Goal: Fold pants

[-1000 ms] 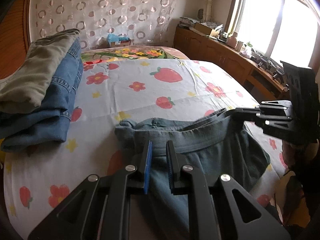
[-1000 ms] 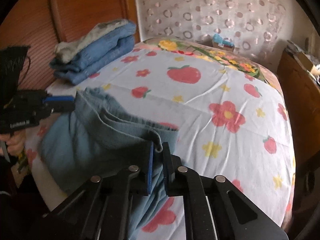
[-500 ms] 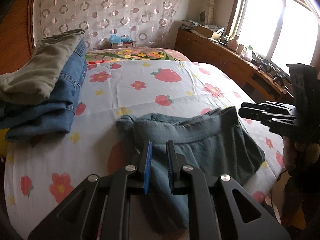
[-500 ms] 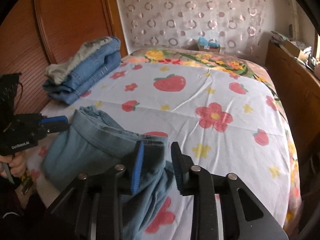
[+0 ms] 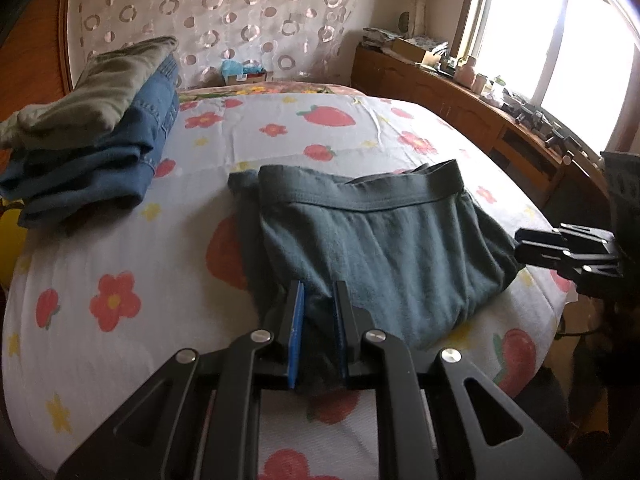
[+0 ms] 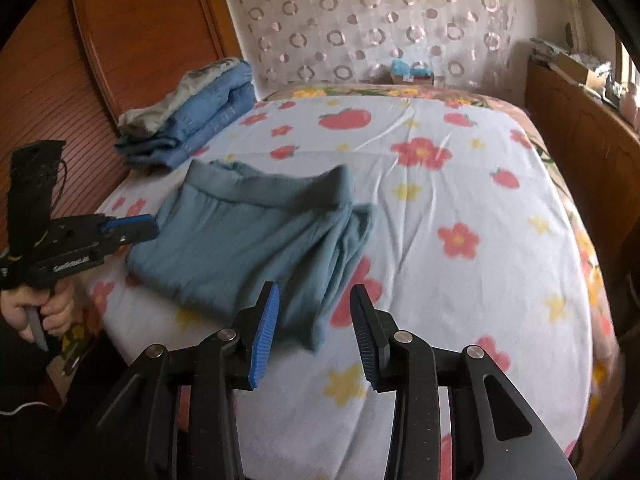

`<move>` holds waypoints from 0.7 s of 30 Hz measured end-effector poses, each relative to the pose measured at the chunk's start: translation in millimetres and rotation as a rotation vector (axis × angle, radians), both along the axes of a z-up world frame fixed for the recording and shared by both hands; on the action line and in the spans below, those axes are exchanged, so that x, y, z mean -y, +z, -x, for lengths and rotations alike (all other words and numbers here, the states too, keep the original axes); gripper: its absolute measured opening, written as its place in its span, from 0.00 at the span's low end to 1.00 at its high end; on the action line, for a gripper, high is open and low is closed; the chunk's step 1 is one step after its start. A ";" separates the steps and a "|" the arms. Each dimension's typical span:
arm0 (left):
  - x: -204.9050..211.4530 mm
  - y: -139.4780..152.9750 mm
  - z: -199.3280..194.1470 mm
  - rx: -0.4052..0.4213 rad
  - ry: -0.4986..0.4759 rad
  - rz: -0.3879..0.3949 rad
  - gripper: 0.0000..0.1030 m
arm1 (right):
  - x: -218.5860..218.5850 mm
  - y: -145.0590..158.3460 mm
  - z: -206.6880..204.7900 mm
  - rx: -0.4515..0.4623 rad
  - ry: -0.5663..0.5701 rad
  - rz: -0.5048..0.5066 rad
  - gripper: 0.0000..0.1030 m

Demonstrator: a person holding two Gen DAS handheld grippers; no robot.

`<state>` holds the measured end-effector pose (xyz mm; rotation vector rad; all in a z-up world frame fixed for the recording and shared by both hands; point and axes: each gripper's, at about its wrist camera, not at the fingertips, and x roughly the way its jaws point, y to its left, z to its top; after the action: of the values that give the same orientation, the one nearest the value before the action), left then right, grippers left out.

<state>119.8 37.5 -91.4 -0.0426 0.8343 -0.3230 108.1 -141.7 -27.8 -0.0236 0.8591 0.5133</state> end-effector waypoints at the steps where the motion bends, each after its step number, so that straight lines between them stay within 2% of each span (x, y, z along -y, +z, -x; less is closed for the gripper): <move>1: -0.4 -1.5 -0.5 -0.004 0.002 0.000 0.13 | 0.1 -1.8 1.5 -0.006 0.000 -0.007 0.36; 3: -0.3 -4.0 -0.8 -0.004 0.002 -0.003 0.13 | -0.1 -5.9 3.2 -0.016 -0.005 -0.004 0.32; 4: 0.2 -4.3 -0.5 -0.001 0.002 -0.006 0.14 | -0.1 -7.7 4.2 -0.022 -0.002 -0.008 0.22; 5: 0.6 -4.6 0.0 0.004 0.003 -0.010 0.15 | 0.0 -10.0 5.5 -0.031 0.007 -0.014 0.18; 7: -0.1 -5.8 -0.3 0.010 0.011 -0.020 0.23 | 0.3 -11.1 8.2 -0.031 0.022 -0.020 0.04; 9: -3.6 -8.0 -0.7 0.013 0.030 -0.021 0.32 | 2.1 -8.8 13.5 0.005 0.006 0.017 0.01; 13: -10.8 -10.6 -1.9 0.005 0.045 0.008 0.39 | 13.0 -9.5 14.2 0.001 -0.028 0.026 0.00; 19: -10.6 -11.1 -0.9 0.022 0.066 -0.016 0.49 | 20.0 0.5 15.5 0.022 -0.038 -0.024 0.01; 20: -10.6 -11.5 -0.5 0.027 0.070 -0.019 0.50 | 19.3 3.1 15.2 0.029 -0.040 -0.026 0.01; 21: -11.2 -11.9 0.1 0.031 0.073 -0.019 0.51 | 17.9 4.8 14.0 0.033 -0.043 -0.020 0.08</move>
<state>119.7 48.7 -103.3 -0.0495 0.8028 -0.2466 94.1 -159.7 -23.1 0.0045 0.8203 0.4795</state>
